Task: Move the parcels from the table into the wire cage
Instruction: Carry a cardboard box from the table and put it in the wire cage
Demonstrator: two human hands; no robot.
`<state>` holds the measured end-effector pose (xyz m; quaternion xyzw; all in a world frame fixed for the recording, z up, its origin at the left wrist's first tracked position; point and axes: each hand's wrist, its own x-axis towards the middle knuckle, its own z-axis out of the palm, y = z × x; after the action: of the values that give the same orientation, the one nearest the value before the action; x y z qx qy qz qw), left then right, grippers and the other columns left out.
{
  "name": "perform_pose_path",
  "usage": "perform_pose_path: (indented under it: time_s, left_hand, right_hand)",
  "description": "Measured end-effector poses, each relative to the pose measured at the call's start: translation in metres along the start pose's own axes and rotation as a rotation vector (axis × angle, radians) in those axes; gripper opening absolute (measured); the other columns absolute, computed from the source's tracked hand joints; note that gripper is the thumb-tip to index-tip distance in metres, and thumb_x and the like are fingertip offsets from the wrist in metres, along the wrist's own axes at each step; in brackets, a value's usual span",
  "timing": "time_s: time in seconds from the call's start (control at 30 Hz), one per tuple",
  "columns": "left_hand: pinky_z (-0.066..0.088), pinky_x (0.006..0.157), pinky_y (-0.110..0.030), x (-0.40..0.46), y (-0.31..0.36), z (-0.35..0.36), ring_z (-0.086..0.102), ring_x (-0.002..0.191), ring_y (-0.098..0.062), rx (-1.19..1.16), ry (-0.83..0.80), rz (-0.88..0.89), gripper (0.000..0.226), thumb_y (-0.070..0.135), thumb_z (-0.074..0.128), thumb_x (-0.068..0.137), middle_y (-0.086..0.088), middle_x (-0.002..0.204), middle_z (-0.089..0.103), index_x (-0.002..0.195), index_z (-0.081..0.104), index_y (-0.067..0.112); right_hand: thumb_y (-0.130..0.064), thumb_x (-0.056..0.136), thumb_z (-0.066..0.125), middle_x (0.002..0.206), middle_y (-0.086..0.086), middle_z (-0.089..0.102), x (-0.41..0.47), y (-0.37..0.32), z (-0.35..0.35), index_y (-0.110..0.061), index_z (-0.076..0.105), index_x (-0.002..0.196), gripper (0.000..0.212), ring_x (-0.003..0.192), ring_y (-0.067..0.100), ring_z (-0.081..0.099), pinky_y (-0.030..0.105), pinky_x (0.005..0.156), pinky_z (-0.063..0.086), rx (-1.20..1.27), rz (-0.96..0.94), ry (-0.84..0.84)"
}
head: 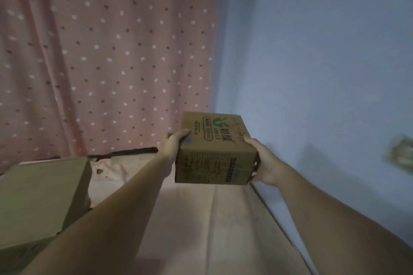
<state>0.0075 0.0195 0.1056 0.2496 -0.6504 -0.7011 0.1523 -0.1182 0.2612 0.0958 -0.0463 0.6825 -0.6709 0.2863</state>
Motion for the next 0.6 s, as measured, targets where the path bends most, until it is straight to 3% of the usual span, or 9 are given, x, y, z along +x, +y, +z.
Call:
perform_pose_path:
  time_s: [0.07,0.13,0.3,0.6]
  left_hand:
    - [0.048,0.064,-0.033,-0.004,0.026,0.016,0.074,0.080,-0.020,-0.035,-0.124,0.003,0.043,0.051,0.063,0.093,-0.006,0.100,0.078,0.122,0.066,0.019]
    - [0.051,0.070,-0.036,-0.016,0.045,0.030,0.074,0.080,-0.025,-0.012,-0.268,-0.031,0.044,0.053,0.062,0.092,-0.007,0.089,0.078,0.119,0.068,0.020]
    - [0.052,0.088,-0.044,-0.050,0.064,0.056,0.066,0.103,-0.030,0.062,-0.508,-0.048,0.053,0.065,0.064,0.086,-0.011,0.110,0.072,0.120,0.067,0.025]
    - [0.049,0.098,-0.056,-0.199,0.068,0.144,0.063,0.110,-0.028,0.123,-0.967,0.022,0.044,0.061,0.060,0.090,-0.011,0.113,0.072,0.120,0.066,0.028]
  right_hand:
    - [-0.066,0.086,0.067,0.124,0.011,0.072,-0.023,-0.022,-0.011,-0.028,0.075,0.120,0.052,0.117,0.037,0.064,0.061,0.094,0.055,0.016,-0.039,0.082]
    - [-0.063,0.086,0.068,0.124,0.012,0.073,-0.053,-0.036,-0.023,-0.028,0.073,0.122,0.051,0.118,0.038,0.064,0.066,0.093,0.054,0.043,-0.067,0.154]
    - [-0.060,0.084,0.072,0.127,0.012,0.071,-0.145,-0.039,-0.051,-0.026,0.073,0.122,0.051,0.117,0.040,0.064,0.073,0.092,0.051,0.103,-0.100,0.372]
    - [-0.078,0.079,0.065,0.131,0.008,0.072,-0.384,0.042,-0.088,-0.038,0.069,0.132,0.067,0.126,0.036,0.063,0.072,0.097,0.049,0.252,-0.296,0.700]
